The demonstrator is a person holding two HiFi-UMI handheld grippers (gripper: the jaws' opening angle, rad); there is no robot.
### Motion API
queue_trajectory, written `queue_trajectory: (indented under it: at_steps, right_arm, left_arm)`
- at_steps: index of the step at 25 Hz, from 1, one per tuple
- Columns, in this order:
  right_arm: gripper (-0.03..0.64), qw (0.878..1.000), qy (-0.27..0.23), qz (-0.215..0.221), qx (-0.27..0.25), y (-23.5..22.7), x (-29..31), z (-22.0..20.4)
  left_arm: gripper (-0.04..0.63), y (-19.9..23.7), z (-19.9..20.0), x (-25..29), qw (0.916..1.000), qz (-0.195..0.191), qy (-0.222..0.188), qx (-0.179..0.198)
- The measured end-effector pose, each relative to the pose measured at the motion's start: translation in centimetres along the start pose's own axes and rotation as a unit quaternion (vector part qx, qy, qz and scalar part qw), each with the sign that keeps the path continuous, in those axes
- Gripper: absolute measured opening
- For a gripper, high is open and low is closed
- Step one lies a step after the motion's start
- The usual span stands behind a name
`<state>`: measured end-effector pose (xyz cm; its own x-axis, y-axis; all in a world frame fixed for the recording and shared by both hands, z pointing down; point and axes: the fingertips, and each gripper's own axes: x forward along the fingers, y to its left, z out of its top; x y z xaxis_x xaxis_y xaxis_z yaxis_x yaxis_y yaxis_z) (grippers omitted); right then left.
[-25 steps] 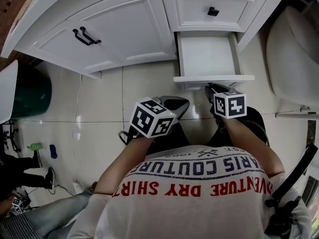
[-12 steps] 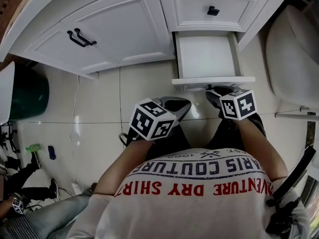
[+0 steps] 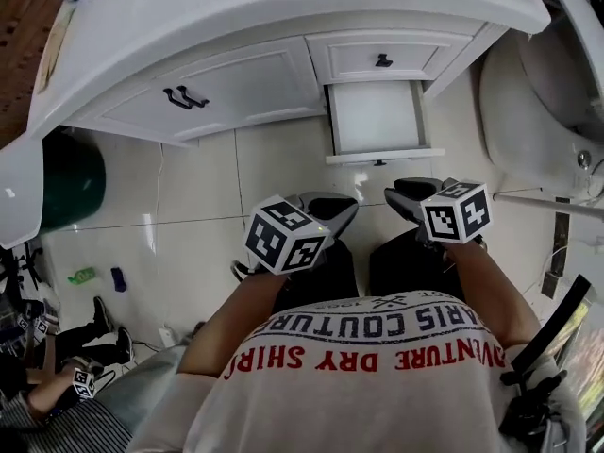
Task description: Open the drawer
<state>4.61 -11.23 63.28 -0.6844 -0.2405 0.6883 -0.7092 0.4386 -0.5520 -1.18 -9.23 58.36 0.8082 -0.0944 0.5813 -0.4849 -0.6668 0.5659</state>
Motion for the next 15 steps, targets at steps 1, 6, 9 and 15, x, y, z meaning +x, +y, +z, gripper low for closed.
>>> queue_trajectory:
  at_steps: [1, 6, 9, 15]
  right_arm:
    - [0.121, 1.000, -0.004, 0.000, -0.006, 2.0, -1.8, 1.1]
    - [0.118, 0.999, -0.024, 0.001, -0.023, 12.8, -10.0, 7.3]
    - [0.106, 0.999, -0.021, 0.003, -0.041, 19.2, -13.9, 9.6]
    - [0.035, 0.996, -0.027, 0.018, -0.083, 28.6, -20.3, 10.9]
  left_arm:
    - [-0.011, -1.5, 1.2, -1.7, 1.0000, -0.001, -0.003, 0.001]
    - [-0.011, -8.5, 6.2, -11.5, 0.9998, -0.001, -0.019, -0.005]
    - [-0.011, -12.6, 8.5, -16.5, 0.9997, -0.004, -0.026, -0.002]
    - [-0.011, -19.1, 11.1, -23.3, 0.9993, 0.004, -0.028, 0.026]
